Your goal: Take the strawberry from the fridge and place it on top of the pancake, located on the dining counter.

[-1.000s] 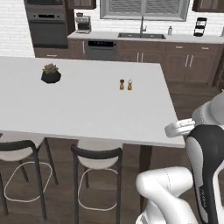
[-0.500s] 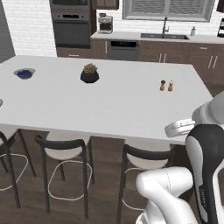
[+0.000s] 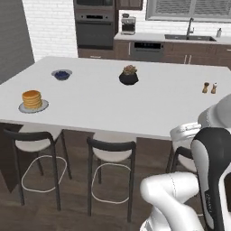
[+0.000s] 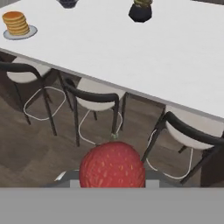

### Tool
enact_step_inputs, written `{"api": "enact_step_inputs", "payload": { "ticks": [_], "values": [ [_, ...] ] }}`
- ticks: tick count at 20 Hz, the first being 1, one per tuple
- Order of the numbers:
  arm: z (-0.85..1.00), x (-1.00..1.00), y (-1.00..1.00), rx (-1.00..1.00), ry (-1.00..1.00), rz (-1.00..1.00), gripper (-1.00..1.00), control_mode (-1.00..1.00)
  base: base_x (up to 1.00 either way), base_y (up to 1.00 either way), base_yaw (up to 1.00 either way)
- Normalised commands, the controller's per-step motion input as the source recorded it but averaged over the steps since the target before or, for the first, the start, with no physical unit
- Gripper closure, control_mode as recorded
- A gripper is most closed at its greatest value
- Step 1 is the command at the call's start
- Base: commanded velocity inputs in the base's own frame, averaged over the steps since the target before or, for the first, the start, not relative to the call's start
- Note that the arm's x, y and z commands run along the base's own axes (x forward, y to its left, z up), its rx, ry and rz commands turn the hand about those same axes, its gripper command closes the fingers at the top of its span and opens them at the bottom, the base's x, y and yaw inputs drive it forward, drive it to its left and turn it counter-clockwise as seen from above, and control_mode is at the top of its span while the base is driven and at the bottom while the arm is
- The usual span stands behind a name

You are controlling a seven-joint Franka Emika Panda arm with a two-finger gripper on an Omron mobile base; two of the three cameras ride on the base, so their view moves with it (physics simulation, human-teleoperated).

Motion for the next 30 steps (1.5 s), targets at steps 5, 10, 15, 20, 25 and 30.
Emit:
{"api": "enact_step_inputs", "payload": {
  "ticks": [5,10,15,20,25,30],
  "values": [
    [0.0,0.0,0.0,0.0,0.0,0.0,1.0,1.0,-0.11,1.0,0.03],
    [0.0,0.0,0.0,0.0,0.0,0.0,1.0,1.0,0.0,1.0,0.0],
    [0.0,0.0,0.0,0.0,0.0,0.0,1.0,1.0,0.03,1.0,-0.04],
    [0.0,0.0,0.0,0.0,0.0,0.0,1.0,1.0,0.29,1.0,-0.12],
    [0.0,0.0,0.0,0.0,0.0,0.0,1.0,1.0,0.19,0.77,-0.29],
    [0.0,0.0,0.0,0.0,0.0,0.0,1.0,1.0,0.16,0.24,-0.3]
  ]
}}
